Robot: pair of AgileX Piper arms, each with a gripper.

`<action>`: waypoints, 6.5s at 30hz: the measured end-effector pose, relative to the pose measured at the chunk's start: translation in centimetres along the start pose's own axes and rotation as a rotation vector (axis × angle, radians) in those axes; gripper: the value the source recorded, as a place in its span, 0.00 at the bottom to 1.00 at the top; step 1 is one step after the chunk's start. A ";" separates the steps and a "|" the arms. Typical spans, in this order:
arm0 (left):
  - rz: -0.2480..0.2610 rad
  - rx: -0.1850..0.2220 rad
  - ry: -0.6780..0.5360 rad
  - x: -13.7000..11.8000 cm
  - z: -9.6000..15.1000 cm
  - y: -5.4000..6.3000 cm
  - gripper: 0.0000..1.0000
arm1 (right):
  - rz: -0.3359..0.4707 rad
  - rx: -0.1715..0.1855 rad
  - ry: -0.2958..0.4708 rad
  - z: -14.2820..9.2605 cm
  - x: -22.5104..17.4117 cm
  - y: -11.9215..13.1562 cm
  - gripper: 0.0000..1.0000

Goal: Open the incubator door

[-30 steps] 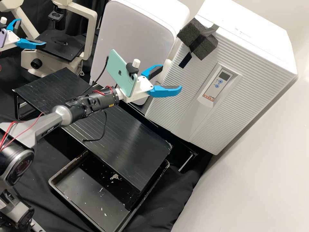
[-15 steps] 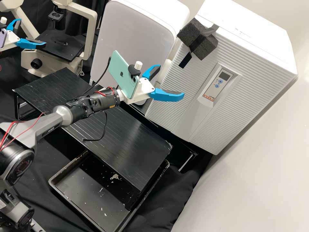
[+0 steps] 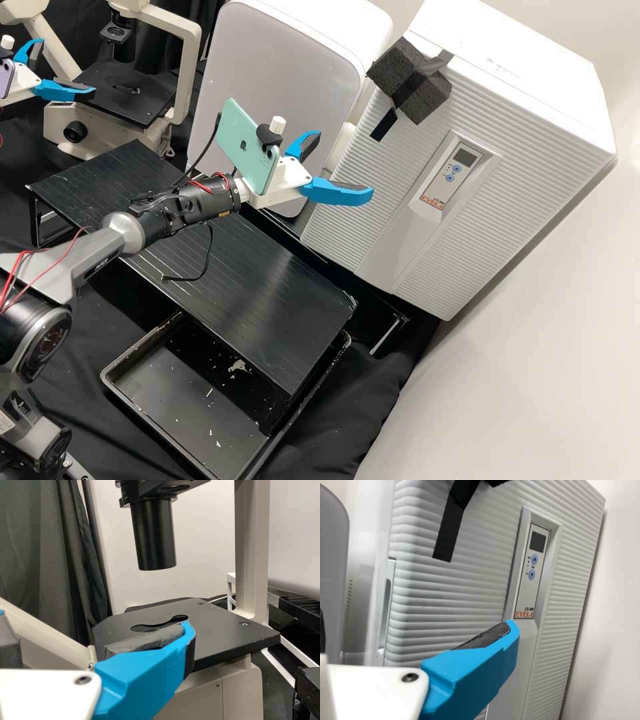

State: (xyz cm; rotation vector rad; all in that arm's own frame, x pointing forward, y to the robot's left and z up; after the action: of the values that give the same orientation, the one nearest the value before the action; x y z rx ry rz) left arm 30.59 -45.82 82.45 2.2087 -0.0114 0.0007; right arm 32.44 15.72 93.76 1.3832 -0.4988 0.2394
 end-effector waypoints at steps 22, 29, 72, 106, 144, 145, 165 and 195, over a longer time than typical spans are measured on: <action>0.000 0.000 0.000 0.0 0.0 0.0 1.00 | 0.039 0.002 -0.038 1.0 1.9 0.4 1.00; 0.000 0.000 0.000 0.0 0.0 0.0 1.00 | 0.048 0.027 -0.023 1.0 2.0 0.5 0.00; 0.000 0.000 0.000 0.0 0.0 0.0 1.00 | 0.023 0.023 0.034 0.7 2.0 0.3 0.00; 0.000 0.000 0.000 0.0 0.0 0.0 1.00 | -0.008 0.010 0.049 1.1 1.5 0.0 0.00; 0.000 0.000 0.000 0.0 0.0 0.0 1.00 | 0.132 0.074 -0.068 7.7 -7.7 6.6 0.00; 0.000 0.000 0.000 0.0 0.0 0.0 1.00 | 0.141 0.075 -0.072 8.0 -7.8 6.8 0.00; 0.000 0.000 0.000 0.0 0.0 0.0 1.00 | 0.237 0.040 -0.158 11.1 -8.3 7.4 1.00; 0.000 0.000 0.000 0.0 0.0 0.0 1.00 | 0.032 0.206 0.224 8.5 -8.6 4.9 1.00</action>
State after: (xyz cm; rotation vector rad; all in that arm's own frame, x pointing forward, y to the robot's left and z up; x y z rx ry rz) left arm 30.59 -45.82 82.45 2.2087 -0.0114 0.0007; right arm 21.08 9.46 94.90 1.5265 -0.3158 0.4771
